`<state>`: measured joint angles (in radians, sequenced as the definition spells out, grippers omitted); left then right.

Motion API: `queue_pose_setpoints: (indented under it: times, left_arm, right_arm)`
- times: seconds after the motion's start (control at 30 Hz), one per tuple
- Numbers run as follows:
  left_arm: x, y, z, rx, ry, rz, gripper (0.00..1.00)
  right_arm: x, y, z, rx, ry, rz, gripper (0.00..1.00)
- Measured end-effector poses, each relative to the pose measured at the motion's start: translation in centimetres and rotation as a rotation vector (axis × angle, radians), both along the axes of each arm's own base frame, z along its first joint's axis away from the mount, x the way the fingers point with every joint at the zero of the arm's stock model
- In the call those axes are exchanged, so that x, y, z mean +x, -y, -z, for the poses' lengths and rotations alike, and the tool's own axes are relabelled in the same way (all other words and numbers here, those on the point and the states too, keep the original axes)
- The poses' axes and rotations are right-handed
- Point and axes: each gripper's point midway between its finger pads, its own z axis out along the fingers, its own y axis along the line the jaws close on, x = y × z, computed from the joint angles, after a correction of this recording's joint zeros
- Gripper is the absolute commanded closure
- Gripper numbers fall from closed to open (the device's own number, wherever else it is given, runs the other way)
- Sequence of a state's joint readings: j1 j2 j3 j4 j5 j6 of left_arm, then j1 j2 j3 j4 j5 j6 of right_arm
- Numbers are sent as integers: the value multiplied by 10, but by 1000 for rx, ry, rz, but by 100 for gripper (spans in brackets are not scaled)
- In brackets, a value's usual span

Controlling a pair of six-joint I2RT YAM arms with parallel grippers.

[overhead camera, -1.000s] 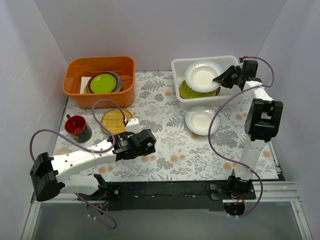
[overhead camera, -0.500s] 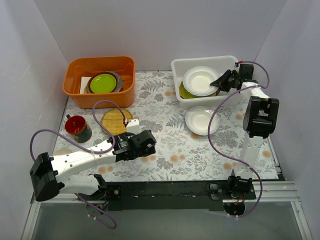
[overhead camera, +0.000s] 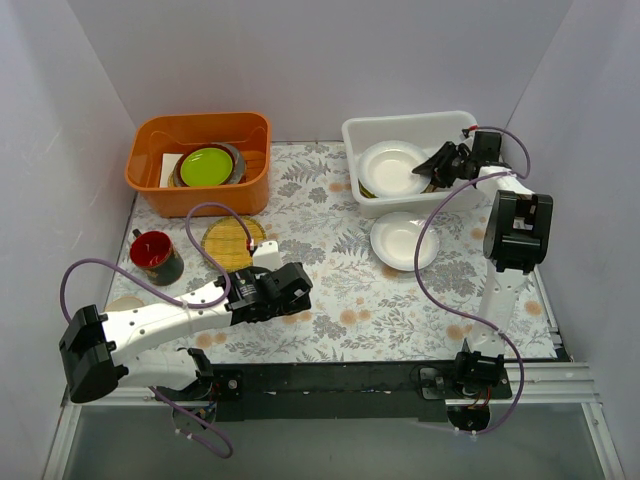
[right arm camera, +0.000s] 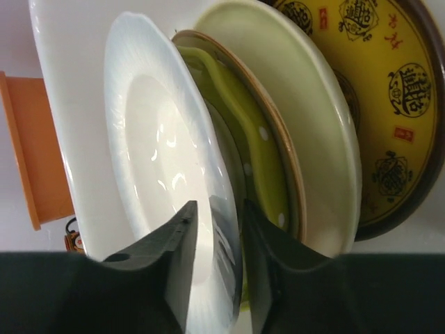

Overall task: Place the plates into the plastic bin on the countertop
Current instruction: Place the plate in the plastic bin.

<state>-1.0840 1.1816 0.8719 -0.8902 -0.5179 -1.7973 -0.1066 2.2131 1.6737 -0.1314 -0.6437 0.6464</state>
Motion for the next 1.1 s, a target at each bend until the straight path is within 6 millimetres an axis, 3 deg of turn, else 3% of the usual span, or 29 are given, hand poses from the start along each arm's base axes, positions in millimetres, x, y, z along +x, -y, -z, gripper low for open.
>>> queue_pose_setpoints:
  times: [0.33, 0.53, 0.83, 0.97, 1.1]
  left_arm:
    - [-4, -1, 1, -12, -4, -2, 2]
    - [-5, 1, -3, -30, 1, 1, 2]
    - [-9, 3, -5, -45, 4, 6, 2]
    - [-9, 4, -6, -53, 4, 5, 2]
    - [-7, 17, -10, -109, 13, 6, 2]
  right_arm:
    - [1, 2, -15, 7, 35, -7, 35]
    - [-6, 20, -30, -41, 38, 52, 32]
    - [-13, 61, -70, -92, 98, 158, 30]
    - [-22, 62, -90, -99, 128, 168, 30]
    - [-44, 53, -124, -108, 188, 163, 27]
